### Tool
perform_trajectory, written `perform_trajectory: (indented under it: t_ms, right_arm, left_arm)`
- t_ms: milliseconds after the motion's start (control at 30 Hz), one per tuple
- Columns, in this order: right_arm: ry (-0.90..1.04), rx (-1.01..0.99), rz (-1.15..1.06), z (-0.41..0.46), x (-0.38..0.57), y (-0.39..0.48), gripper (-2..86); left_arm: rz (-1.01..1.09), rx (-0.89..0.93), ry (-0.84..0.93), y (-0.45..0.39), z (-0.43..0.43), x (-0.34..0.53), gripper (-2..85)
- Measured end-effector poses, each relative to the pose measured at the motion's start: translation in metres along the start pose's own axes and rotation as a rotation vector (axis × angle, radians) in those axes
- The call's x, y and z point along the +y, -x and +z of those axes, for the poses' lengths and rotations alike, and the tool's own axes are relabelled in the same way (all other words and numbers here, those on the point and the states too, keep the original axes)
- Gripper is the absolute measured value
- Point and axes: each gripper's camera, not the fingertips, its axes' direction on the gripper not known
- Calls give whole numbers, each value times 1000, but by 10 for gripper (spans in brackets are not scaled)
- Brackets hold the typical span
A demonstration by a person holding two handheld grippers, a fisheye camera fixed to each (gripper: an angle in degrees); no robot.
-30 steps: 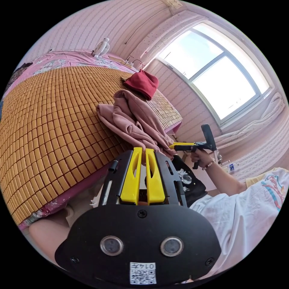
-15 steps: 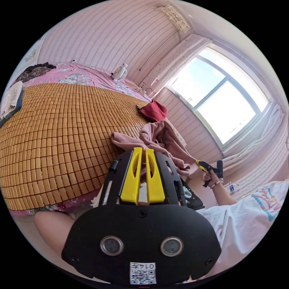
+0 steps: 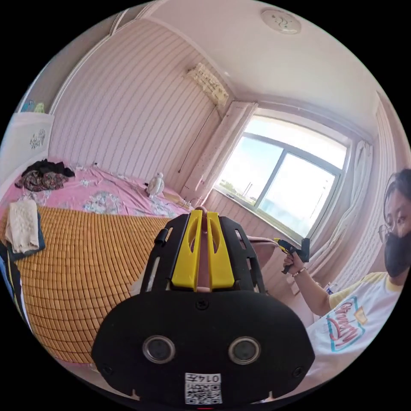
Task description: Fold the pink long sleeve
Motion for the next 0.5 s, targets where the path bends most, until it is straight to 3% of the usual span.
perform_trajectory:
  t_ms: [100, 167, 200, 267, 367, 500]
  right_arm:
    - [-188, -150, -107, -20, -60, 52, 24]
    - [-296, -239, -188, -42, -102, 97, 23]
    - [-304, -244, -209, -46, -112, 108, 23]
    - [-372, -172, -291, -62, -140, 152, 23]
    - [-440, -251, -253, -83, -164, 183, 23]
    - [-629, -240, -348, -119, -151, 229, 23]
  left_arm:
    - [97, -41, -204, -41, -75, -63, -9]
    - [161, -110, -245, -69, -110, -93, -10]
    - [185, -216, -201, -84, -119, -109, -10]
    - [259, -274, -281, -102, -140, -120, -10]
    - [188, -239, -339, -118, -178, -144, -10]
    - [337, -206, -523, -175, -231, -134, -9]
